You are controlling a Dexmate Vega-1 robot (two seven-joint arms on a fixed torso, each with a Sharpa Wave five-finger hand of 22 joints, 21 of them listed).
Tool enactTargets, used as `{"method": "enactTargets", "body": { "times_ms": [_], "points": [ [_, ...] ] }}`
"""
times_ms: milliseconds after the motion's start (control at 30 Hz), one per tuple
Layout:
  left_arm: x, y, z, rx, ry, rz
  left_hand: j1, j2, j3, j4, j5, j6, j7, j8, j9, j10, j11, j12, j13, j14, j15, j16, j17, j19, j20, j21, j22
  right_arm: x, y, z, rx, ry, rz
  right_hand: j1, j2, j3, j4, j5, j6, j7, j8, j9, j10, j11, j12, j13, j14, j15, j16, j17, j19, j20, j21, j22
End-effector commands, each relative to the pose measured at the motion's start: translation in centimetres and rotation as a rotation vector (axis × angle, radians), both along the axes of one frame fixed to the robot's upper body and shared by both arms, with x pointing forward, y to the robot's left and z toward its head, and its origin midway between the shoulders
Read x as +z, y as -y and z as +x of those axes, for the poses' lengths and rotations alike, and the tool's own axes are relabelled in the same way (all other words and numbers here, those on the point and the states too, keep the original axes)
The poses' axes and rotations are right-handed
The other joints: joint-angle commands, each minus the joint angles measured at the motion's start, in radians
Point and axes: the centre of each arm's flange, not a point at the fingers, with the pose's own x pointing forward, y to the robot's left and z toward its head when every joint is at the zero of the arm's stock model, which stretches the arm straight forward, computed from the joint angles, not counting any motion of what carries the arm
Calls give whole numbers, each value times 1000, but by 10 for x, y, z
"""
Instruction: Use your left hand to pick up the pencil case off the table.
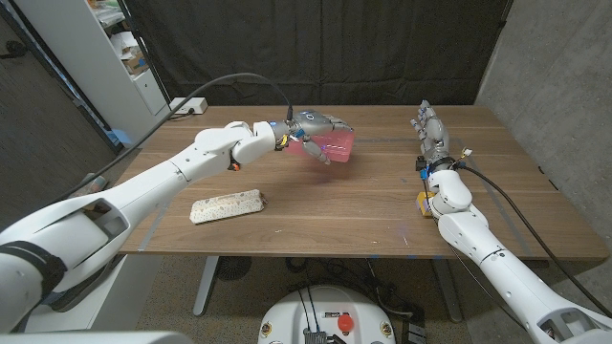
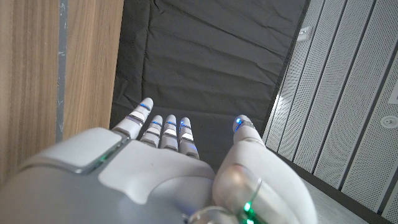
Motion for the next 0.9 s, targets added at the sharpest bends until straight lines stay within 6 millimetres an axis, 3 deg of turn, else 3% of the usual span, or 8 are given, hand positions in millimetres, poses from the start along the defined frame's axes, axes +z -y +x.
{"method": "enactTargets", "body": {
  "times_ms": [33,900],
  "points": [
    [11,0,-11,3,17,-21,314,313,99,-49,4,10,4,-1,1,7,1,8,4,69,-95,-2,20,119,-120,8,5,0,3,-2,-8,0,-7,-4,-1,0,-6,9,9,-3,0,2,4,-1,6,5,8,1,7,4,-1,2,5,5],
    [42,0,-37,-31,91,-50,311,312,105,-48,3,20,4,-1,3,14,-1,11,7,80,-97,-8,25,116,-123,14,4,-1,3,-5,-24,-1,-6,-5,1,-1,-6,9,9,-3,0,2,3,-3,6,5,10,-1,8,4,0,2,5,5]
  ]
}}
